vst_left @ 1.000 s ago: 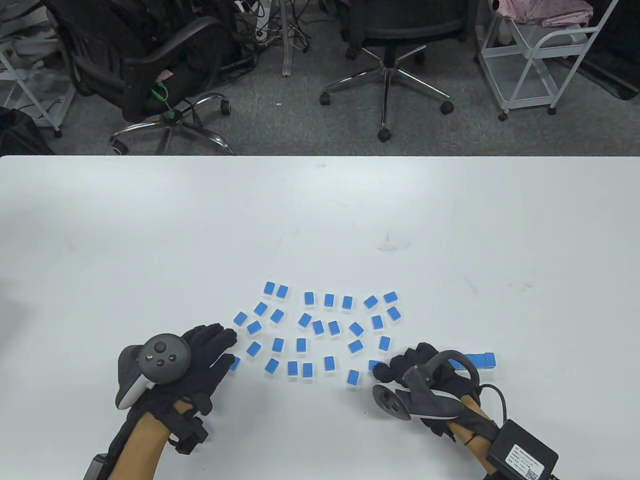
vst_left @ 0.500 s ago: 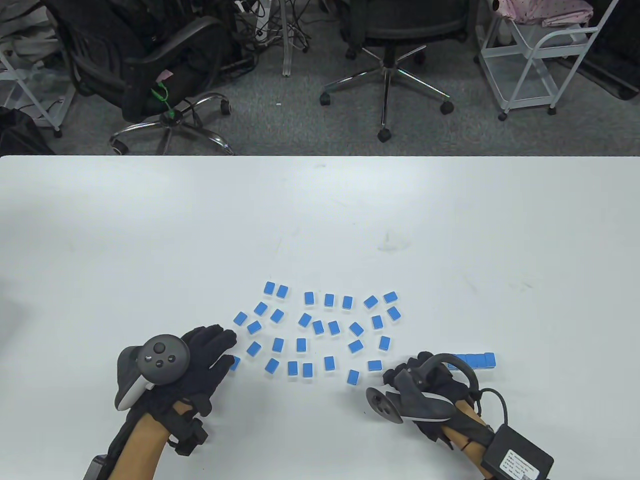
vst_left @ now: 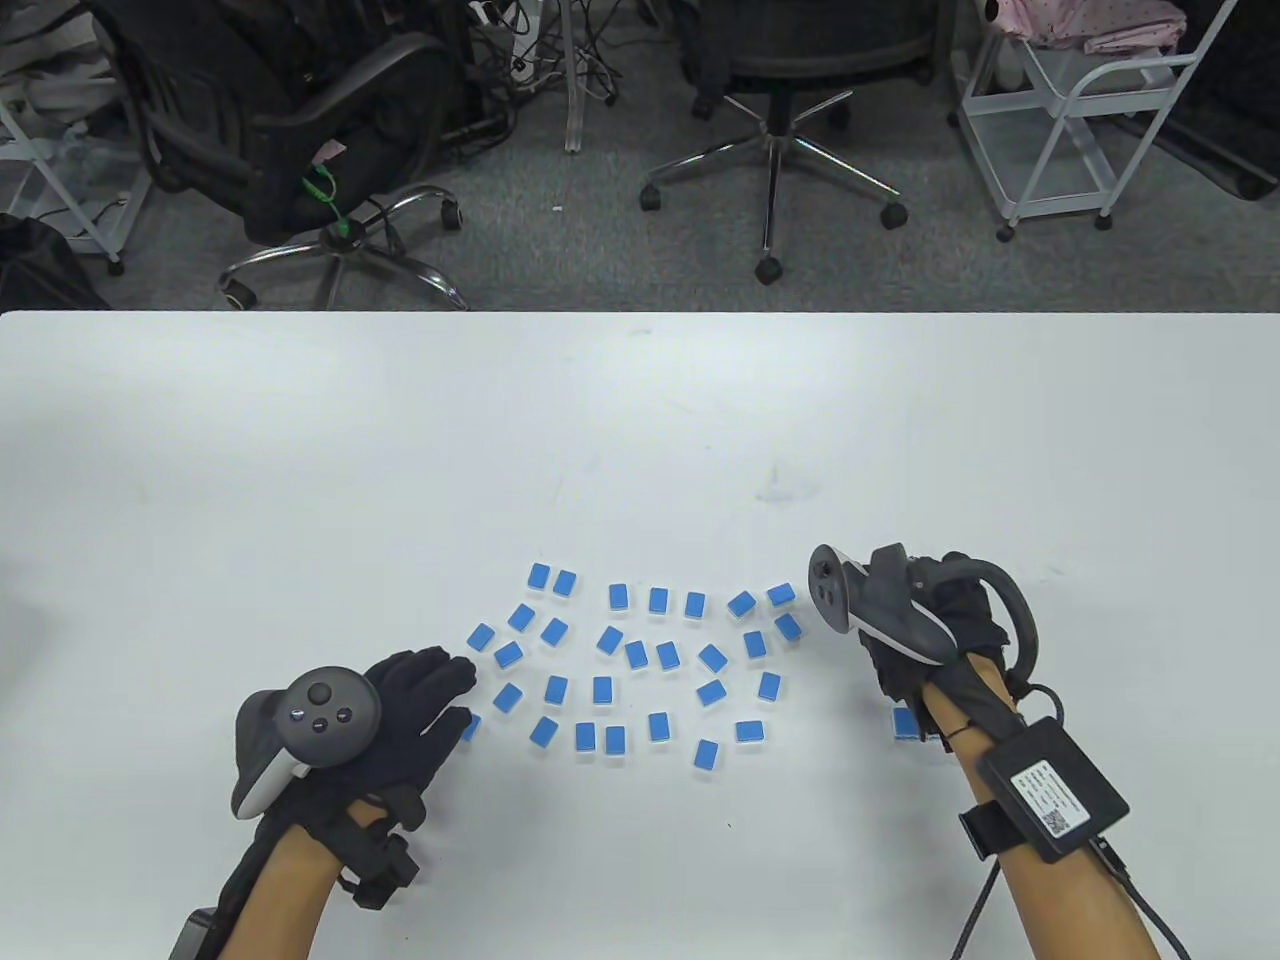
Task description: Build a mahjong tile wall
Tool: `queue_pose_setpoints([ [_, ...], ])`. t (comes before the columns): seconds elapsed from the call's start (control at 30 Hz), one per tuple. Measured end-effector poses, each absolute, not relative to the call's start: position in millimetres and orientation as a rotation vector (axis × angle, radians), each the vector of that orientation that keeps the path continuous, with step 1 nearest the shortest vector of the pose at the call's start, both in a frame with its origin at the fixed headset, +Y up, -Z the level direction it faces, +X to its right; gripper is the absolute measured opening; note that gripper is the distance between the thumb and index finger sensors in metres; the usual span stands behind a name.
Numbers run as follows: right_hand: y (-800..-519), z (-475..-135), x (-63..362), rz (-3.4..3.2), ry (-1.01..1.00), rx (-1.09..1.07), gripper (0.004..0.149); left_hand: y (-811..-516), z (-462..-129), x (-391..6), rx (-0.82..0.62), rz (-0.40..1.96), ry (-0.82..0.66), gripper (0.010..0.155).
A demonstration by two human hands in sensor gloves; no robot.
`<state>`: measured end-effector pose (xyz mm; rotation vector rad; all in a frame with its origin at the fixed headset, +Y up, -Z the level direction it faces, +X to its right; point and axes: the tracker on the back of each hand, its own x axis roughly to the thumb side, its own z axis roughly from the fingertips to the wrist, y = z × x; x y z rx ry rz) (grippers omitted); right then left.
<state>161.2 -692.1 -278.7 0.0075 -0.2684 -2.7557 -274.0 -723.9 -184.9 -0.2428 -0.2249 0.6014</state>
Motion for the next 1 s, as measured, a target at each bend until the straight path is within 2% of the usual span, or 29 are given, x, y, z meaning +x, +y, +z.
queue_pose_setpoints([
  [0.1, -726, -289, 156, -2.687, -0.465, 0.021, 0.056, -724, -185, -274, -0.241, 0.602, -0.228, 0.06],
  [0.2, -741, -293, 156, -2.667, -0.492, 0.042, 0.054, -724, -185, -273, -0.245, 0.601, -0.23, 0.06],
  [0.47, -740, -284, 158, -2.689, -0.404, 0.009, 0.055, -724, -186, -273, -0.246, 0.603, -0.232, 0.06],
  [0.63, -724, -273, 158, -2.692, -0.337, -0.024, 0.066, -723, -186, -273, -0.242, 0.605, -0.231, 0.06],
  [0.7, -708, -265, 153, -2.762, -0.259, -0.069, 0.06, -723, -186, -274, -0.242, 0.606, -0.229, 0.06],
  [0.8, -699, -248, 135, -2.851, -0.259, -0.216, 0.055, -724, -186, -273, -0.247, 0.609, -0.227, 0.06],
  [1.0, -718, -231, 97, -2.769, -0.285, -0.354, 0.059, -725, -186, -273, -0.254, 0.605, -0.226, 0.06],
])
